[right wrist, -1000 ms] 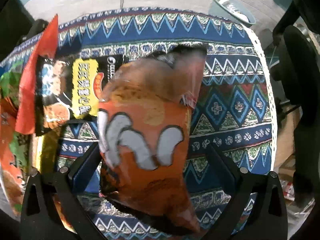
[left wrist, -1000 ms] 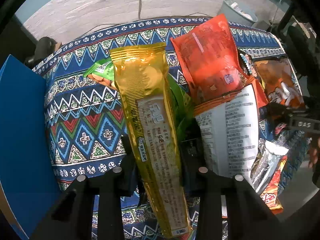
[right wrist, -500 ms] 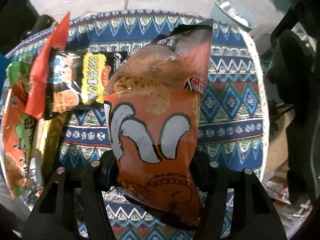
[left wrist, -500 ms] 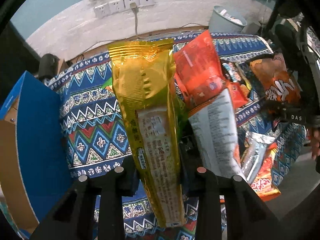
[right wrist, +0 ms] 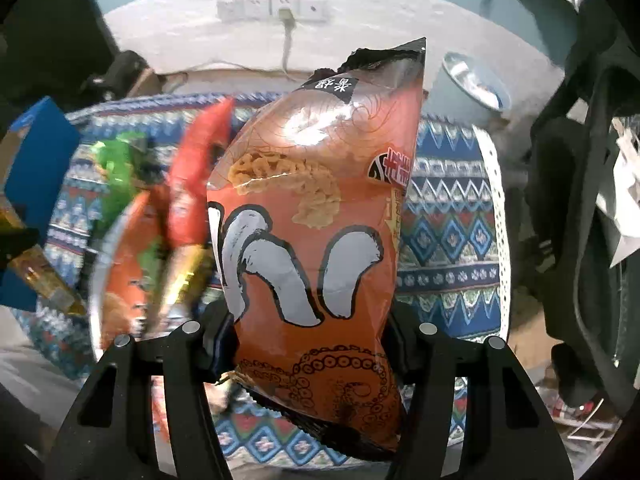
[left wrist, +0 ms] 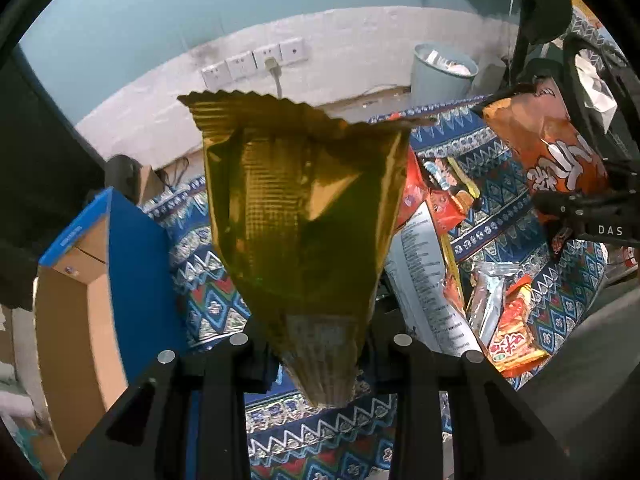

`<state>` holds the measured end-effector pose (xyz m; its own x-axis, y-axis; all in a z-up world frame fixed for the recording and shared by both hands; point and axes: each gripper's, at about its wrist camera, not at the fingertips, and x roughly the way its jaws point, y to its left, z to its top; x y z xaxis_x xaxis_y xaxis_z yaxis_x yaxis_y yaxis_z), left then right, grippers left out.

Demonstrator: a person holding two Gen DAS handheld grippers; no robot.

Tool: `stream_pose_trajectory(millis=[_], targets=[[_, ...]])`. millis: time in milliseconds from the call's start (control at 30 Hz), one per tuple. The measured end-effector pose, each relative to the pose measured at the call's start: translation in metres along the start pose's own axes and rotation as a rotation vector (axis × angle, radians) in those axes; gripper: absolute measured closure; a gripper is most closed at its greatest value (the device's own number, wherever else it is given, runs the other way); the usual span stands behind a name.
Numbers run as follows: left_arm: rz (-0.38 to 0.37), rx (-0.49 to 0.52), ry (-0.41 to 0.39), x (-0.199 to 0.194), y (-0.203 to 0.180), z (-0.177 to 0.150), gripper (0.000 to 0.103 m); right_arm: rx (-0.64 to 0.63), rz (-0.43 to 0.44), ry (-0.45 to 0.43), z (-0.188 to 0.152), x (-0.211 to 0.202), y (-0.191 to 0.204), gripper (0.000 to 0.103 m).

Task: Organize snacks
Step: 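Lift the gold bar and orange octopus bag with both tools over the box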

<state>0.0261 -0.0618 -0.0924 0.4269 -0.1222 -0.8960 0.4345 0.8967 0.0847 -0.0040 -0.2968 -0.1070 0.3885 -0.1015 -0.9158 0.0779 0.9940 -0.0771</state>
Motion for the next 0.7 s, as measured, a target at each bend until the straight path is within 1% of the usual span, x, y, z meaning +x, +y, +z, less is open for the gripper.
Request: stream_pose_trajectory(millis=[200, 300, 700], targets=[[0.013, -0.006, -0.066, -0.030, 0.011, -0.001, 0.070, -0.043, 0.039, -0.058, 0.005, -0.033, 0.028, 0.043], [0.023, -0.019, -0.092, -0.044, 0.019, 0.000, 0.070, -0.061, 0.053, -0.075, 0.010, -0.038, 0.036, 0.043], [0.108, -0.056, -0.225, -0.097, 0.055, 0.001, 0.070, -0.146, 0.115, -0.124, 0.034, -0.065, 0.104, 0.043]])
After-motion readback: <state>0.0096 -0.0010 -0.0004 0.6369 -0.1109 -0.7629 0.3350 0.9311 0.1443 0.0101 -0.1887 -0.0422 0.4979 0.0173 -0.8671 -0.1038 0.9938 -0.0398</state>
